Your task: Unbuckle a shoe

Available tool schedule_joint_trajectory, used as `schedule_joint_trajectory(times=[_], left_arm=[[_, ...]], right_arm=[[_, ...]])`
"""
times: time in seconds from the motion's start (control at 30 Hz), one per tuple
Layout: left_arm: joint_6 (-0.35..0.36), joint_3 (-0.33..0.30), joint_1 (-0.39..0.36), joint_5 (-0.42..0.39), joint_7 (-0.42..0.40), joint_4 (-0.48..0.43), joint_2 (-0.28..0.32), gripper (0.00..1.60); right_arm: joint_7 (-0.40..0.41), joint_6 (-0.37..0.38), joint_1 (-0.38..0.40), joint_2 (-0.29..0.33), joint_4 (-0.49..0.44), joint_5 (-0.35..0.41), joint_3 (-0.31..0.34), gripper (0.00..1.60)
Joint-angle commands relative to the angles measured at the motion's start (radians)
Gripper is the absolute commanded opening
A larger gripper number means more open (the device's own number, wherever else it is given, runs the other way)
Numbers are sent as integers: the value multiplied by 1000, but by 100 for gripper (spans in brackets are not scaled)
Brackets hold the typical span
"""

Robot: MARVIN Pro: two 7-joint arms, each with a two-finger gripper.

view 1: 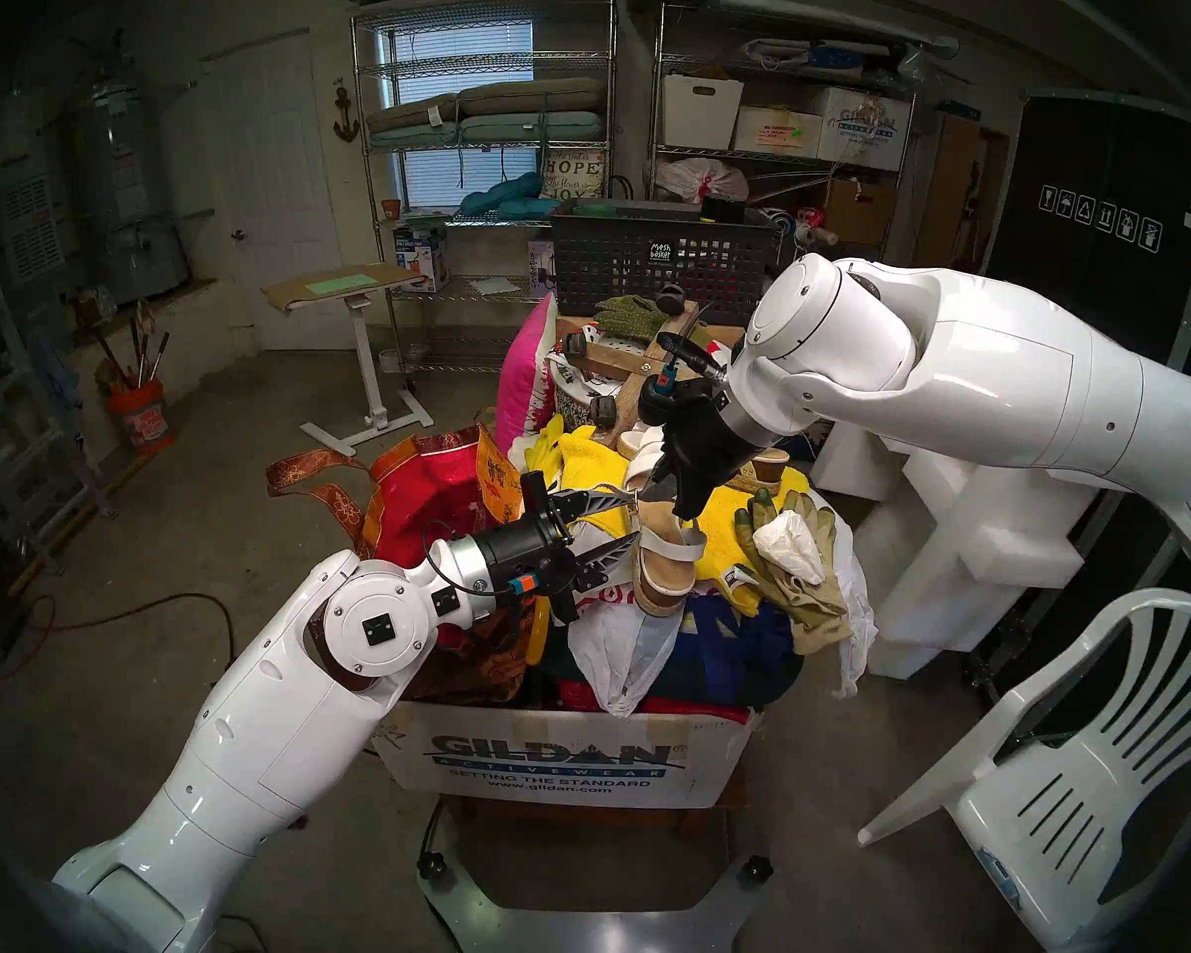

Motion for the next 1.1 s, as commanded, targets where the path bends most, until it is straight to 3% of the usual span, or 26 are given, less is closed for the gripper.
schedule_joint_trajectory(times=[0.0, 0.33, 0.37, 0.43, 0.53, 0.63, 1.07], left_arm=[[19, -11, -13, -25, -7, -32, -10, 97], [23, -15, -12, -25, -15, -33, -15, 97], [59, -24, 3, -37, -10, -46, -24, 45], [60, -26, 5, -37, -10, -50, -22, 46], [124, -42, 20, -94, -46, -82, -16, 55], [161, -51, 31, -131, -73, -98, -7, 53], [189, -63, 32, -138, -98, -105, -16, 55]], right_arm=[[1, -5, 18, 8, -3, -1, 15, 0], [7, -6, 19, 9, -4, -5, 17, 0], [7, -6, 19, 9, -4, -4, 18, 0], [7, -6, 19, 9, -4, -4, 19, 0], [5, -6, 18, 9, -4, -4, 20, 0], [6, -6, 19, 7, -1, -5, 20, 0], [21, -12, 25, -5, 17, -12, 21, 0]])
